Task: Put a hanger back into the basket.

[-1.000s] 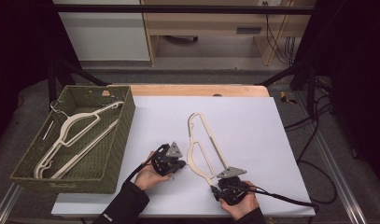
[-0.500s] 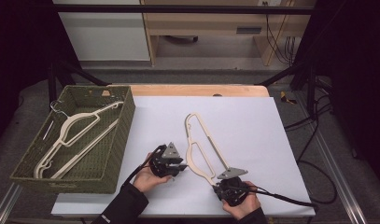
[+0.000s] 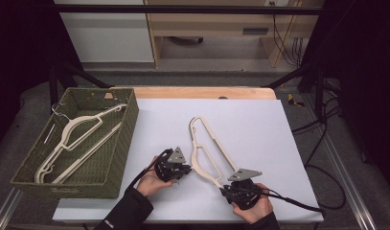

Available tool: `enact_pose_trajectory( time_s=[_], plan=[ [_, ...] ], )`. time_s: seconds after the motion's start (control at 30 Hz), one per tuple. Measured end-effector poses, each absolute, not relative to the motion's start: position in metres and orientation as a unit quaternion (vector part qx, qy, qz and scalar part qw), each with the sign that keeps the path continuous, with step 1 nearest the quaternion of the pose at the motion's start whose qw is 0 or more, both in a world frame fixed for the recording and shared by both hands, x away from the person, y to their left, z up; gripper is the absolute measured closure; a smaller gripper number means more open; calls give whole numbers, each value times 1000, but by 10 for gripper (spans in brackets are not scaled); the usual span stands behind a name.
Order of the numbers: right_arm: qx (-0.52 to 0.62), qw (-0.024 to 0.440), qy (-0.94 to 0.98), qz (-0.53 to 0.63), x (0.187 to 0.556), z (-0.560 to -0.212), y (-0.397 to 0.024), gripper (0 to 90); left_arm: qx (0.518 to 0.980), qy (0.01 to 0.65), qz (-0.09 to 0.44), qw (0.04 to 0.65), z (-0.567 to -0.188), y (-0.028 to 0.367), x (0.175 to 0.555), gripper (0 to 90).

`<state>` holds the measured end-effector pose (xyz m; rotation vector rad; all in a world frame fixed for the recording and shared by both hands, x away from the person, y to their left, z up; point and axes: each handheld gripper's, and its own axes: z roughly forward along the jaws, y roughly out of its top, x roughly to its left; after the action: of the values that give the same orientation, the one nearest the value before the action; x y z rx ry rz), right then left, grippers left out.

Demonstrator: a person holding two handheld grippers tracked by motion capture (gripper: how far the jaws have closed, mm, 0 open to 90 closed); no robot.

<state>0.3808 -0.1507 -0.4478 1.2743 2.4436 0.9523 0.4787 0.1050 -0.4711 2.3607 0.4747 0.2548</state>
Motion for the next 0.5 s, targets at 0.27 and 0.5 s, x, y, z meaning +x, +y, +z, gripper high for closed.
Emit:
enact_pose_trajectory(
  time_s=[0.27, 0.5],
  plan=[
    [417, 110, 849, 305, 381, -454, -148, 792, 926, 147, 137, 320, -459, 99, 466, 879],
    [376, 157, 831, 379, 387, -445, -148, 501, 930, 146, 159, 298, -450, 93, 458, 880]
  ],
)
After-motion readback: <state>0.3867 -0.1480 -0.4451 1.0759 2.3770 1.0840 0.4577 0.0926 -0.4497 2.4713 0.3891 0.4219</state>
